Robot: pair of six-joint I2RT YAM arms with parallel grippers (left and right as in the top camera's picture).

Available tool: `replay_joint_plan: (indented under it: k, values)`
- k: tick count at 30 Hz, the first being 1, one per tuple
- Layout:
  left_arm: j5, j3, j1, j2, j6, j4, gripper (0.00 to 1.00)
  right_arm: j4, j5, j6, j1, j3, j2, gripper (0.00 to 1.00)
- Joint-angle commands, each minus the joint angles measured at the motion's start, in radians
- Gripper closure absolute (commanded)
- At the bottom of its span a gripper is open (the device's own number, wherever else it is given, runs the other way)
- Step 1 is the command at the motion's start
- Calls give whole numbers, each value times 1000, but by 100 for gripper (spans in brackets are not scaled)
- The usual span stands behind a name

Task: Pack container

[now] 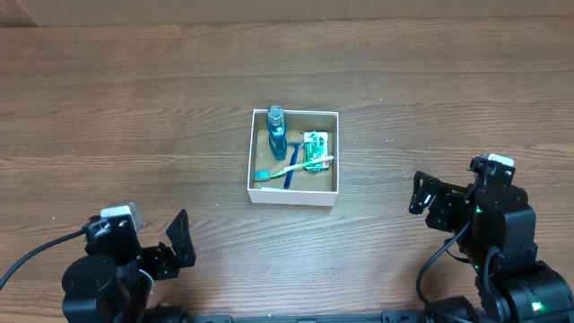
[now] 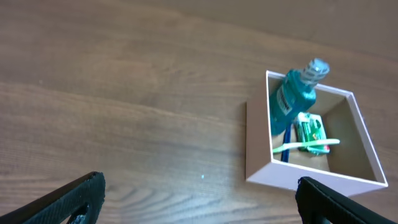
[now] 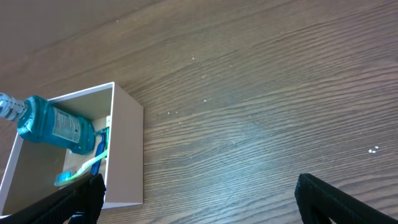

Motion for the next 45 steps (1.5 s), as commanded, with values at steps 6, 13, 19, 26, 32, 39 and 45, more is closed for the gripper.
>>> replay_joint_plan:
  k: [6, 13, 19, 26, 32, 39, 45]
  values:
    - [6, -8, -3, 0, -17, -149, 0, 5, 11, 2, 3, -2, -3, 0]
    - [6, -8, -3, 0, -17, -168, 0, -28, 11, -2, -13, -2, -40, 0]
    - [6, -8, -3, 0, -17, -168, 0, 279, -46, -138, -55, -251, -357, 0]
    - [6, -8, -3, 0, -17, -168, 0, 724, -109, -138, -54, -602, -568, 0]
    - [6, -8, -3, 0, -17, -168, 0, 995, -126, -156, -54, -774, -603, 0]
    - [6, -8, -3, 0, -17, -168, 0, 1030, -124, -273, -70, -876, -665, 0]
    - [6, -8, -3, 0, -17, -168, 0, 877, -124, -343, -69, -876, -665, 0]
